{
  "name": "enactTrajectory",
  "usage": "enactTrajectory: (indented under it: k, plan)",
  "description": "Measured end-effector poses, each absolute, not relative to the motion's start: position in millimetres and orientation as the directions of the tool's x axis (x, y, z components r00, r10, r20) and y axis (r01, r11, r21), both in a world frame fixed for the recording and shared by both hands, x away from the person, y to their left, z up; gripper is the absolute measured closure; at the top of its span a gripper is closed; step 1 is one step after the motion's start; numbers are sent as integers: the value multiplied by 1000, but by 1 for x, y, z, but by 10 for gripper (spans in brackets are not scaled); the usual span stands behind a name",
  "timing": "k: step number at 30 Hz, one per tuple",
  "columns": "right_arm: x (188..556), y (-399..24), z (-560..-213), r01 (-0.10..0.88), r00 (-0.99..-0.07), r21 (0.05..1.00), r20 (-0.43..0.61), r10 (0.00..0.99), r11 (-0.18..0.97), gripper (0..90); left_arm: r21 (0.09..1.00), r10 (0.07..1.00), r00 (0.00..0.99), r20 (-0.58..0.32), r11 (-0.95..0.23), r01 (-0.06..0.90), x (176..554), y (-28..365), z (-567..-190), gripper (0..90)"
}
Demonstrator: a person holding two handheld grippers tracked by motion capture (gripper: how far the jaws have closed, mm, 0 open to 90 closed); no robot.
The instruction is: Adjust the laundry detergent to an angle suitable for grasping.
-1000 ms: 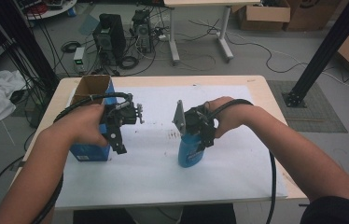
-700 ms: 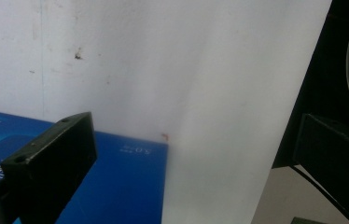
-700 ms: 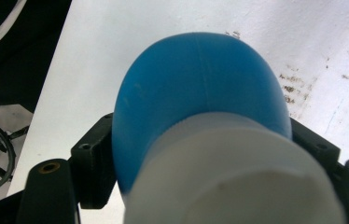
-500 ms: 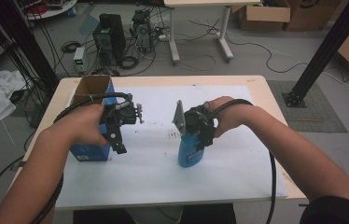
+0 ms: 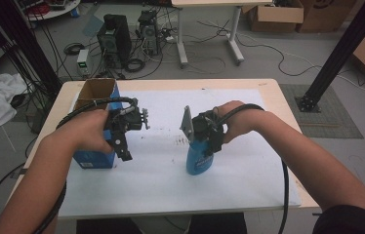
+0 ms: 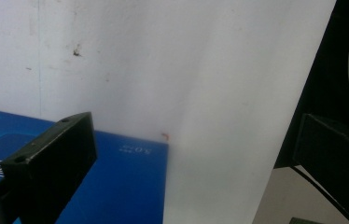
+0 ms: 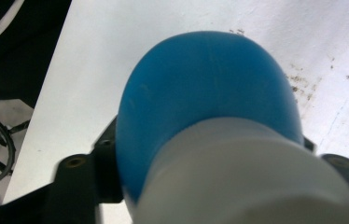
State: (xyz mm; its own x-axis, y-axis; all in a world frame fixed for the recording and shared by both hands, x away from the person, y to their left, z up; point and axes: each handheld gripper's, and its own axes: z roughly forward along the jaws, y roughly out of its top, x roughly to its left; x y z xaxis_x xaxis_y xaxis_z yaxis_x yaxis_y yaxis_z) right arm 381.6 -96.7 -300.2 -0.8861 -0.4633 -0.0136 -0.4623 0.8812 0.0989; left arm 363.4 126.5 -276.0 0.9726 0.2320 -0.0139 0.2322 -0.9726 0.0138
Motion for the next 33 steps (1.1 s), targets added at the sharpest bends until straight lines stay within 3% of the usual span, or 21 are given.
enactTrajectory:
  k: [11, 23, 29, 33]
  plan:
    - [379, -98, -300, -481, -876, 98, -33, -480, 871, 413, 18, 226, 974, -16, -974, 226, 364, 125, -276, 0]
    - [380, -104, -285, -412, -911, 136, -26, -412, 901, 417, 21, 226, 974, -10, -974, 226, 364, 124, -275, 0]
    - [385, -110, -276, -306, -952, 141, -25, -306, 942, 417, 15, 209, 978, -2, -978, 209, 364, 121, -273, 1]
    - [391, -113, -271, -163, -987, 124, -31, -160, 979, 417, 15, 205, 979, 0, -979, 205, 363, 119, -272, 0]
